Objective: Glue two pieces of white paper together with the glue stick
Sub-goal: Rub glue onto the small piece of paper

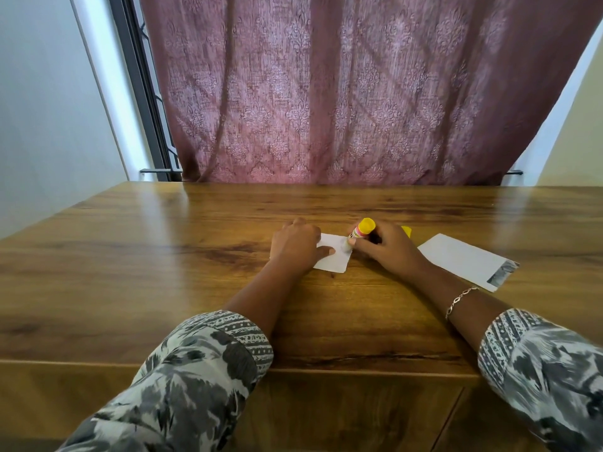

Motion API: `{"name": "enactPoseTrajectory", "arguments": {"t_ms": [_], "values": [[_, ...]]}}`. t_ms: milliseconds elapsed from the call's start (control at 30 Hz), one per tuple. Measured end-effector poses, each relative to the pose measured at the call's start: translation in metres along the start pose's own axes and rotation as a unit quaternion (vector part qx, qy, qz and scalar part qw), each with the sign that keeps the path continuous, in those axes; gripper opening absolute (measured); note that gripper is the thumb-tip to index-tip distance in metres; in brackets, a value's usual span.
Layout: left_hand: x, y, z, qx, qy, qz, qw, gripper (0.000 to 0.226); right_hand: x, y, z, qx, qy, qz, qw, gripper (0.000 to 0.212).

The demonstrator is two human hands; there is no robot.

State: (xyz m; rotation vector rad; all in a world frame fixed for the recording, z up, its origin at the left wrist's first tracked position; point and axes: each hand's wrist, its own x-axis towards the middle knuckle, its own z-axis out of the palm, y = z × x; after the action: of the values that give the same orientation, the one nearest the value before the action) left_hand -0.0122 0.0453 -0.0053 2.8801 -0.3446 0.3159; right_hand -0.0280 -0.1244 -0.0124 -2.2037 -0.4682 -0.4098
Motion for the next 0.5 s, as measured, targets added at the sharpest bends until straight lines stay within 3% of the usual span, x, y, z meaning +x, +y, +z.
{"name": "enactPoseTrajectory", "arguments": {"t_ms": [233, 500], "values": [[0.001, -0.002, 0.002, 0.007, 0.011, 0.003, 1.000, 0.042, -0.007, -0.005, 0.000, 0.007, -0.028, -0.007, 1.000, 0.017], [0.002, -0.001, 0.001, 0.006, 0.011, 0.003, 1.000, 0.043, -0.017, -0.016, 0.001, 0.038, -0.059, -0.039, 0.997, 0.009]]}}
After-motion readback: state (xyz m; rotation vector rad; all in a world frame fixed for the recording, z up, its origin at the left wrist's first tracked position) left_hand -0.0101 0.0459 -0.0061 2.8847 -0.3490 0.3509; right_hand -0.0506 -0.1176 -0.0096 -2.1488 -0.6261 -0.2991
